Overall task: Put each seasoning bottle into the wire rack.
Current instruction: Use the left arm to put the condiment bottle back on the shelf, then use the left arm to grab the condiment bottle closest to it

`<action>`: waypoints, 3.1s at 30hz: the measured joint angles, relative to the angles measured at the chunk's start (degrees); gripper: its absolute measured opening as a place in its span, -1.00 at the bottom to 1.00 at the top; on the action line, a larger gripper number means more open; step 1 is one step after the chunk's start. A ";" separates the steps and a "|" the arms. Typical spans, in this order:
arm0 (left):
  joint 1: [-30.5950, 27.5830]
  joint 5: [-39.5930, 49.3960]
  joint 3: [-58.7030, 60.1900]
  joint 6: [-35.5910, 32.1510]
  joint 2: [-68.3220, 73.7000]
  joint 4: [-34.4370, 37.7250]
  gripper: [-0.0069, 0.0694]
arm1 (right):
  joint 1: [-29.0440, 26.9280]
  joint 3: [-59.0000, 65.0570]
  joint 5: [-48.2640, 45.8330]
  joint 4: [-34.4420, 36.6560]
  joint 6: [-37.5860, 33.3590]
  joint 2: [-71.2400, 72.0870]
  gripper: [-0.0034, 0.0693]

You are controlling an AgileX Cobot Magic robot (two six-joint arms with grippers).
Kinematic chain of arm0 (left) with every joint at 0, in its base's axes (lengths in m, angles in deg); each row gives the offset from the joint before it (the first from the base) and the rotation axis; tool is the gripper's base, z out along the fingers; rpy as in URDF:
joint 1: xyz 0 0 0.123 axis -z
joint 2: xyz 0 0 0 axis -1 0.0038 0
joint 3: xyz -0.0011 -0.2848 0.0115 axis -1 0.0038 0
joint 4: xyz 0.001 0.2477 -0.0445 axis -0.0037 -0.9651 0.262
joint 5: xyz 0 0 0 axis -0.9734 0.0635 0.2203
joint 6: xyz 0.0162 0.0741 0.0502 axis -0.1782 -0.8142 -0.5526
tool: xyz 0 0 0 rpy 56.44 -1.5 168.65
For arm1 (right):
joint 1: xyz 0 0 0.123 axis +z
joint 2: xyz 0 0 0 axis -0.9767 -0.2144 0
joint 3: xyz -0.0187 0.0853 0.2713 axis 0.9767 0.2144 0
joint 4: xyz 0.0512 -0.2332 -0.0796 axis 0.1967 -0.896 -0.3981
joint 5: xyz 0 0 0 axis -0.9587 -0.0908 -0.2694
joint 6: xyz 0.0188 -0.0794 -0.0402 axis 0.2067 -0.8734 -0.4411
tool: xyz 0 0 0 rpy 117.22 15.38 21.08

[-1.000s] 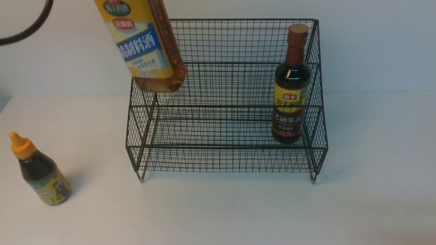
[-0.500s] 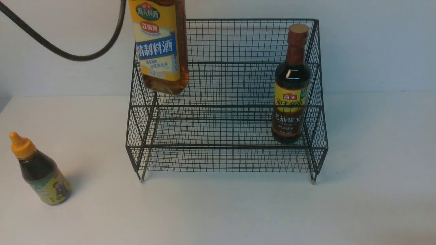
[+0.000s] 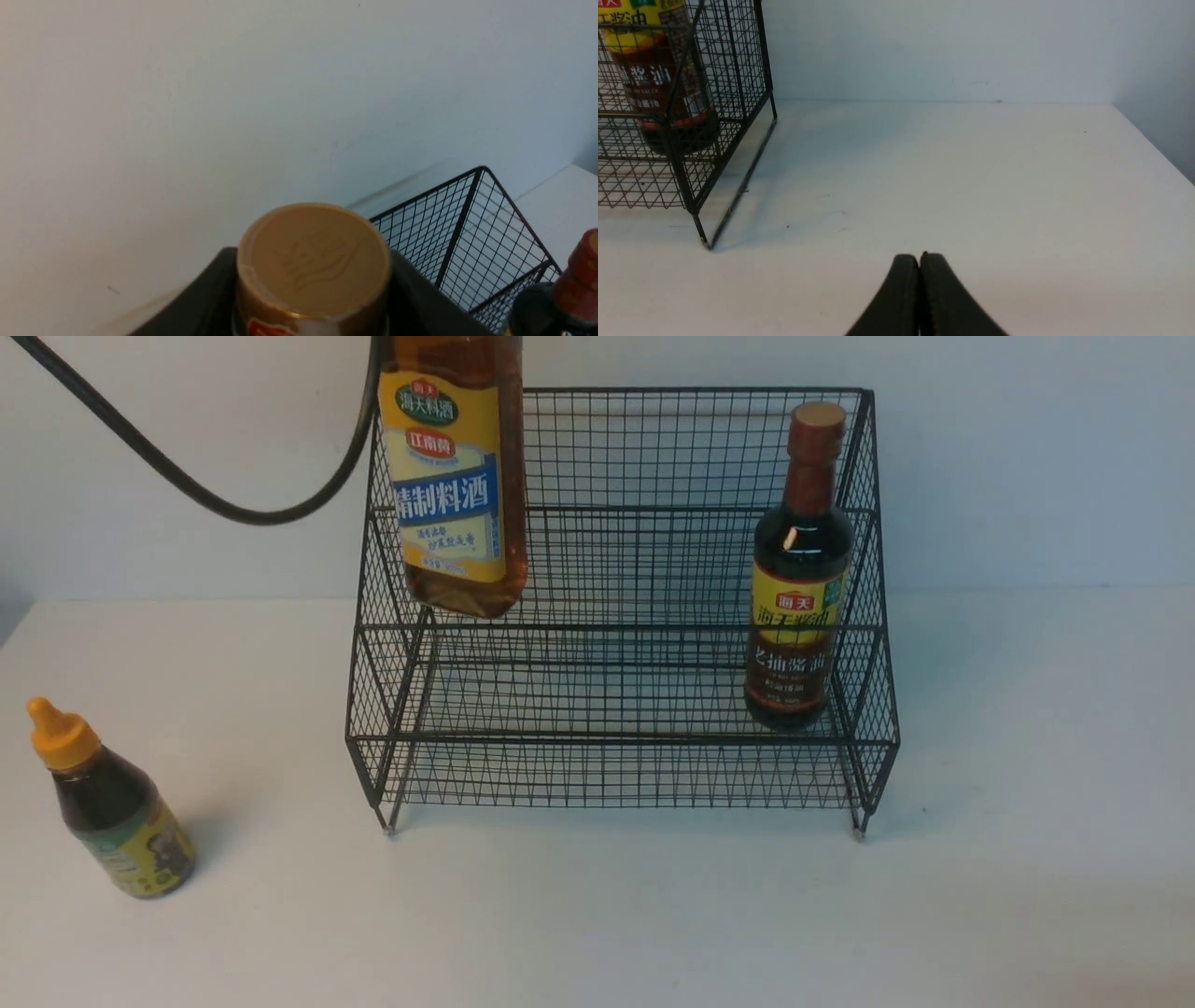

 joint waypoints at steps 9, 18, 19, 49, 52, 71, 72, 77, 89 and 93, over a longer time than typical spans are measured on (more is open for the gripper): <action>-0.05 3.68 2.75 8.62 0.02 -7.38 0.02 | 0.00 0.00 0.00 0.00 0.00 0.00 -0.95; -0.05 9.63 2.82 25.41 0.02 -20.91 0.02 | 0.00 0.00 0.00 0.00 0.04 0.00 -0.95; -0.05 10.37 2.82 27.17 0.02 -22.43 0.02 | 0.00 0.00 0.00 0.00 0.04 0.00 -0.95; -0.02 14.47 -0.70 32.40 1.04 -23.87 0.83 | 0.00 0.00 0.00 0.00 0.04 0.00 -0.95; -0.02 15.09 -2.35 32.66 -1.32 -24.21 0.87 | 0.00 0.00 0.00 0.00 0.04 0.00 -0.95; -0.08 41.94 -6.68 44.69 -33.29 -55.63 -0.81 | 0.00 0.00 0.00 0.00 0.04 0.00 -0.95; -0.08 41.99 -4.52 45.78 -35.08 -56.56 -0.82 | 0.00 0.00 0.00 0.00 0.04 0.00 -0.95; -0.12 42.38 12.19 53.12 -44.41 -58.12 -0.83 | 0.00 0.00 0.00 0.00 0.04 0.00 -0.95; -0.12 16.74 62.49 83.97 -59.12 -69.63 -0.54 | 0.00 -0.02 -0.16 0.00 0.04 0.00 -0.95; -0.12 13.77 62.18 93.20 -55.38 -79.39 -0.13 | 0.00 -0.02 -0.21 0.00 0.04 0.00 -0.95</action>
